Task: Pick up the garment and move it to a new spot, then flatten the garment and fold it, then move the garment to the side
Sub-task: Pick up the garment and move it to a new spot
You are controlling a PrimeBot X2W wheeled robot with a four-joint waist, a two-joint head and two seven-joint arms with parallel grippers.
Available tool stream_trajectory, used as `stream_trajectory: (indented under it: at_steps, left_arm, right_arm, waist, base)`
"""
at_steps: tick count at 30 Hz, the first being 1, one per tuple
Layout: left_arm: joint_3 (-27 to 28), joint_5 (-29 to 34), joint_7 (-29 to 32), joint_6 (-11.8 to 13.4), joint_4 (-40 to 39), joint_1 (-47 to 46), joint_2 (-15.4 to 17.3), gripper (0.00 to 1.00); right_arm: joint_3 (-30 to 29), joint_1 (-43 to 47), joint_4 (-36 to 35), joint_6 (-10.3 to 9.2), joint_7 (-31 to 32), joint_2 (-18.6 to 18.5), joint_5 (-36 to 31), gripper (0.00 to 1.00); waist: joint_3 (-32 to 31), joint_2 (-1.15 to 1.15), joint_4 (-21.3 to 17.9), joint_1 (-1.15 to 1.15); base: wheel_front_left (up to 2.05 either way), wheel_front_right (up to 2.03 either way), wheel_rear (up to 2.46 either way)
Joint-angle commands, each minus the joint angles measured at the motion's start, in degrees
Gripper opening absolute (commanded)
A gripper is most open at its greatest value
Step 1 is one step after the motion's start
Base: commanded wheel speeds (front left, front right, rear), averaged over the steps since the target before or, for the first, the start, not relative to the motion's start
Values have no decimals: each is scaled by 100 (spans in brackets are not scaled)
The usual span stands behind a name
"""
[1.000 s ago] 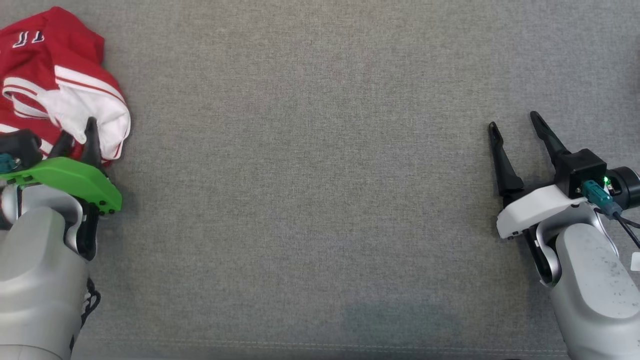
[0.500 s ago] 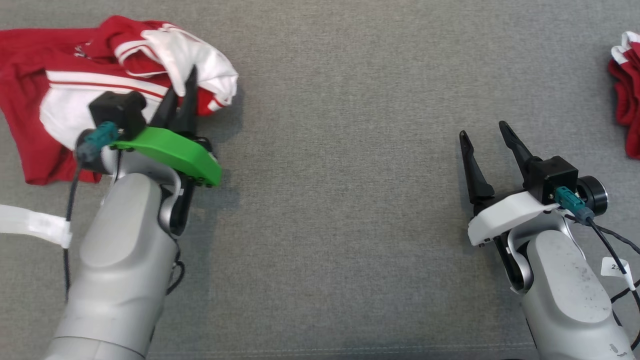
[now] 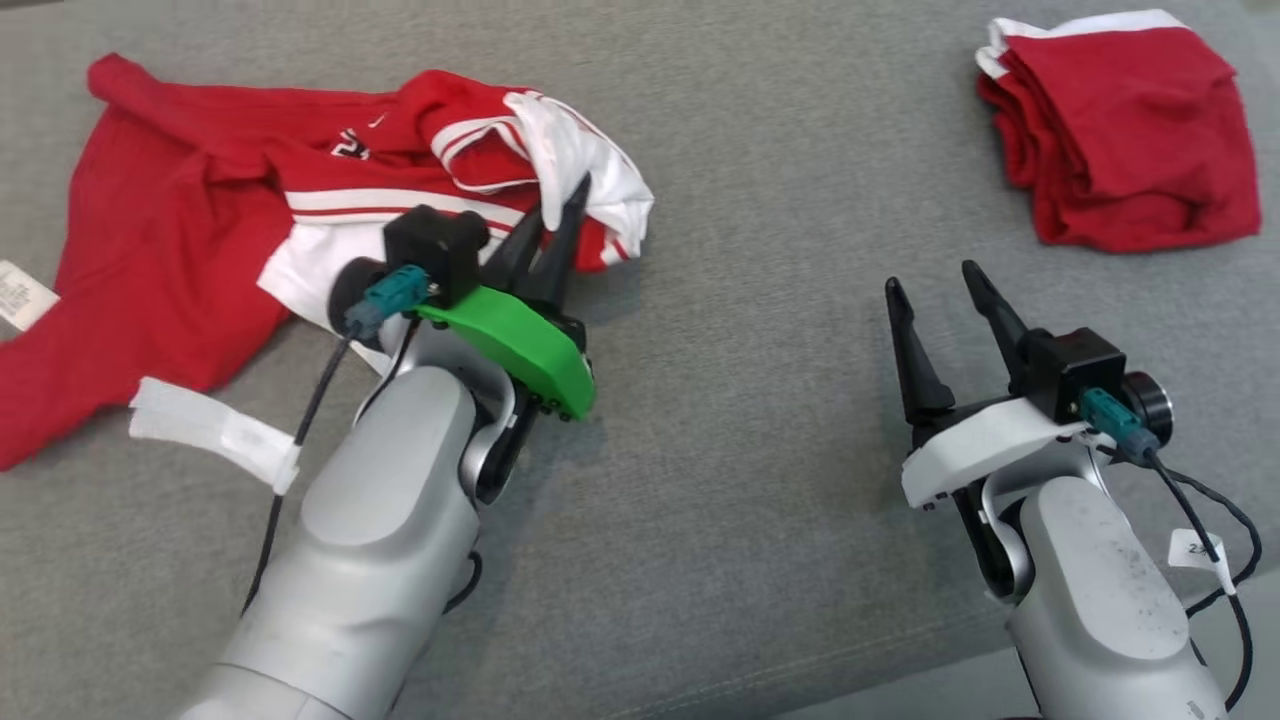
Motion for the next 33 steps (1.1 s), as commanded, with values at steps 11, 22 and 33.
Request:
stream_trajectory:
  at_steps: [11, 22, 33]
  left_arm:
    - [-507, -99, 1, 314, 183, -336, 22, 100]
    - [669, 967, 1, 662, -344, 344, 140, 100]
    - [1995, 1755, 1, 768, -949, 1647, 212, 100]
  right_arm:
    - [254, -21, -18, -9, 0, 53, 207, 100]
    - [120, 91, -42, -9, 1, 46, 126, 100]
    - [178, 204, 51, -9, 1, 45, 64, 100]
  waist:
    - [-94, 0, -976, 0]
    - [-434, 0, -151, 0]
    - [-894, 0, 616, 0]
  base:
    - [0, 0, 0]
    - [0, 0, 0]
    - [0, 0, 0]
